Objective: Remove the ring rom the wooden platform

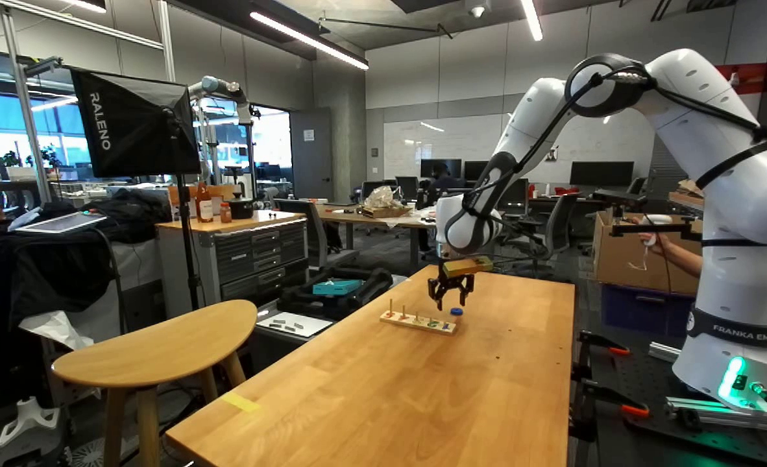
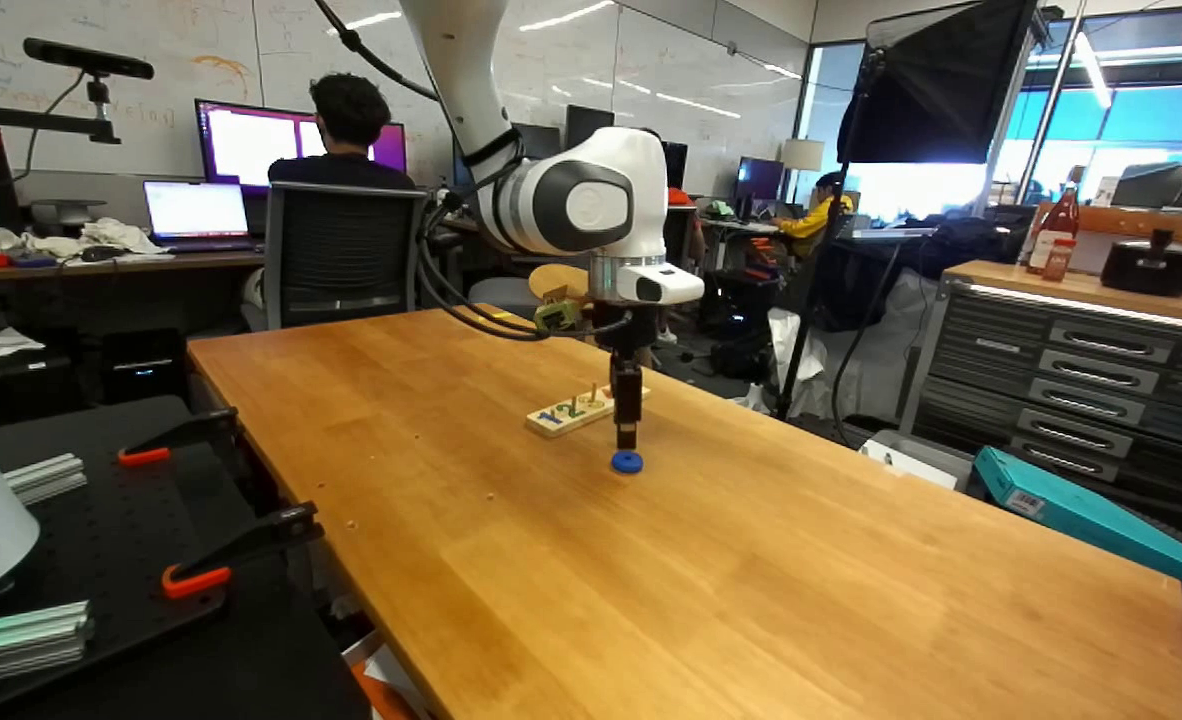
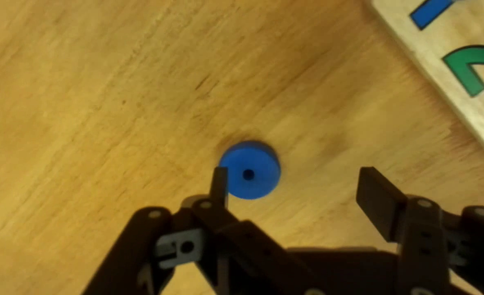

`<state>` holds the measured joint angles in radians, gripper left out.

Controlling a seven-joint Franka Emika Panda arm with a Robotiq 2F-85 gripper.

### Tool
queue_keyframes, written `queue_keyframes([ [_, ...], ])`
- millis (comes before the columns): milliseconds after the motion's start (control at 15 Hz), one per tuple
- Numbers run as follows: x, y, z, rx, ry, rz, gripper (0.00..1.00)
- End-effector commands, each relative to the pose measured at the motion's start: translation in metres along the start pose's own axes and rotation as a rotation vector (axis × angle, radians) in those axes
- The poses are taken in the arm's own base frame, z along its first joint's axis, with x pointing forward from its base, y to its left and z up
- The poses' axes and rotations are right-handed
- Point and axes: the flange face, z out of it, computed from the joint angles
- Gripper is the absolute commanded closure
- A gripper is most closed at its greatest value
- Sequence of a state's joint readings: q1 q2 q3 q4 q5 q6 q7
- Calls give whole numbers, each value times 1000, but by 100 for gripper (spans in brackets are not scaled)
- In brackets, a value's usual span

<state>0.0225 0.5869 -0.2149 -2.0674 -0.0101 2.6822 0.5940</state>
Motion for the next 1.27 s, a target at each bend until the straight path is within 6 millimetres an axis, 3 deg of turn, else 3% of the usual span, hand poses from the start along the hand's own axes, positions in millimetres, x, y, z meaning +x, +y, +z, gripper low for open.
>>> queue_keyframes([
  [0,-7,-23,-82,41,-13,-111,0],
  [467,-55,-35,-236,58,-138,-494,0],
  [733,-86,-34,-297,63,-171,-652,0],
  [800,-76,-40,-274,49,-161,-590,0],
  [933,-84,-38,-293,54,-158,-626,0],
  [1200,-86,-36,-292,53,-163,-637,0],
])
